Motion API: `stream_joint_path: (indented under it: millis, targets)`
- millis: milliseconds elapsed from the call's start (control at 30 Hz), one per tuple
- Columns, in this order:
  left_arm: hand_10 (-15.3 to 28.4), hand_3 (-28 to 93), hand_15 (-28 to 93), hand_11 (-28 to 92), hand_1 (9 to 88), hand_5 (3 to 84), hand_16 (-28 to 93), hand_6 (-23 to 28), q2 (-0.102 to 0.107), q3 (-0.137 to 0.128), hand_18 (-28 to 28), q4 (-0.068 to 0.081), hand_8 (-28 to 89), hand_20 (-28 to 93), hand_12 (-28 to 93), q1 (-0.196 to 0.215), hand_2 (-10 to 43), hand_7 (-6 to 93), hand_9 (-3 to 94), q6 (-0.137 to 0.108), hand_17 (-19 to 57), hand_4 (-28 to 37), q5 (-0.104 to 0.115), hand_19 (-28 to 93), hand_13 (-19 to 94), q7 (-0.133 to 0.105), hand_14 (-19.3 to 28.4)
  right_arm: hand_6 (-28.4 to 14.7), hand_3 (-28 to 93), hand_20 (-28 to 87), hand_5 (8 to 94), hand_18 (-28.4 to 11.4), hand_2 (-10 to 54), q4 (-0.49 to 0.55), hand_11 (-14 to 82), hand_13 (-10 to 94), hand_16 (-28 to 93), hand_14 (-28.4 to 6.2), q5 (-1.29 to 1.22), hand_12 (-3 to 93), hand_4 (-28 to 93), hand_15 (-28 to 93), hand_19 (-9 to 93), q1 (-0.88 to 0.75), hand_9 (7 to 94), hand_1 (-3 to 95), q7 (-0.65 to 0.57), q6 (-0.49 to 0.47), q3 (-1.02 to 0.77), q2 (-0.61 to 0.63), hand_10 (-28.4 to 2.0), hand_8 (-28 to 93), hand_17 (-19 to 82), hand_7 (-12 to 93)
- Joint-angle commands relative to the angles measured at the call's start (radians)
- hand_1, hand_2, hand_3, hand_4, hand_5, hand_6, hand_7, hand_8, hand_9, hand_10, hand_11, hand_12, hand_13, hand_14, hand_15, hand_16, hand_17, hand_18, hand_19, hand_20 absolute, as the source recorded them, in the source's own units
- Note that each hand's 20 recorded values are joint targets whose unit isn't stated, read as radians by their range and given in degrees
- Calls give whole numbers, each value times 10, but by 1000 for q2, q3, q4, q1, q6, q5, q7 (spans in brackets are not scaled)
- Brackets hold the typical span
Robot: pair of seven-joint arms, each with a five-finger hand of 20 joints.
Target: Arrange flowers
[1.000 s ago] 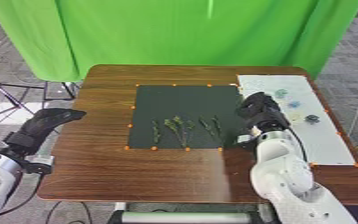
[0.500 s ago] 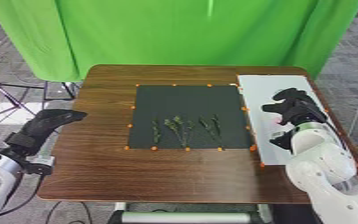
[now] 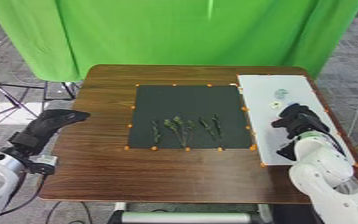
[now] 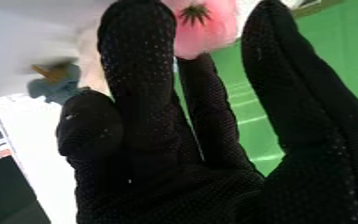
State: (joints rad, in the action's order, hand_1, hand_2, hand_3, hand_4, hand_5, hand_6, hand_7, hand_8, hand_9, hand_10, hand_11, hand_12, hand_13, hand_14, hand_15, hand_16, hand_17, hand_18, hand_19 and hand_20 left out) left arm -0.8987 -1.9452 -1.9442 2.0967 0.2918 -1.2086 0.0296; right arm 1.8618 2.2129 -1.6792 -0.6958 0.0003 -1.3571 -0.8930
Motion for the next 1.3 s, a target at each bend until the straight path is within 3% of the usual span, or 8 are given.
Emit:
stream_joint_path:
  millis: [33,367,667,800,933,1033,1167,1300]
  targets:
    - [135,623,63,134,237,493,23,35,-3,3,99,4,-55,128,113,-4,-20,136,414,14,6,-185,-8,11,273,10,151,-23,632,332,589,-86,-95,-21,90,880,289,-46,31,175,-155,426,858,-13,616,464,-5,69,31,-4,-154,-55,621,143]
    - [134,621,63,134,238,494,23,36,-4,6,99,5,-56,128,113,-10,-18,136,413,17,6,-184,-13,12,273,9,150,-6,515,358,728,-77,-95,-63,56,921,303,-23,131,304,-144,476,908,31,798,648,22,354,109,24,-125,109,654,228]
    - [134,622,63,135,238,494,23,35,4,6,99,7,-55,128,113,-9,-18,137,412,16,6,-185,-13,12,273,7,150,-5,530,368,784,-83,-95,17,48,933,313,-17,133,342,-143,484,925,36,863,663,41,409,94,49,-127,100,660,249]
    - [133,622,63,136,239,494,23,36,25,-37,99,8,-55,128,114,18,-17,137,413,-14,6,-185,-5,12,274,-6,150,-9,536,367,796,-82,-95,78,47,936,315,-16,91,344,-145,485,929,91,873,663,63,398,155,41,-127,106,662,237]
    - [134,619,64,138,241,497,23,35,53,-90,100,28,-56,128,113,53,-16,141,415,-126,7,-189,47,14,276,-50,150,-9,537,366,799,-82,-95,101,46,936,317,-17,16,345,-145,485,930,208,874,663,98,386,269,-2,-128,111,663,232]
    - [135,620,64,142,233,501,22,36,60,-111,99,40,-58,128,113,69,-10,144,418,-248,10,-197,83,14,278,-118,150,-9,537,366,801,-80,-95,108,46,936,318,-16,-89,347,-145,484,930,304,876,664,147,358,360,-41,-130,112,662,228]
    - [136,635,65,150,212,509,21,36,74,-82,97,45,-61,129,109,60,-4,148,424,-402,14,-229,167,11,279,-208,149,-9,537,365,803,-79,-95,103,45,935,320,-16,-209,348,-145,484,930,409,877,664,224,299,476,-79,-131,115,663,226]
    - [135,645,66,157,194,511,19,34,87,-28,94,54,-63,131,107,25,6,151,431,-478,17,-262,224,10,281,-257,144,-8,535,365,804,-79,-95,64,44,933,322,-15,-254,349,-146,485,931,490,877,665,273,257,585,-136,-131,117,662,223]
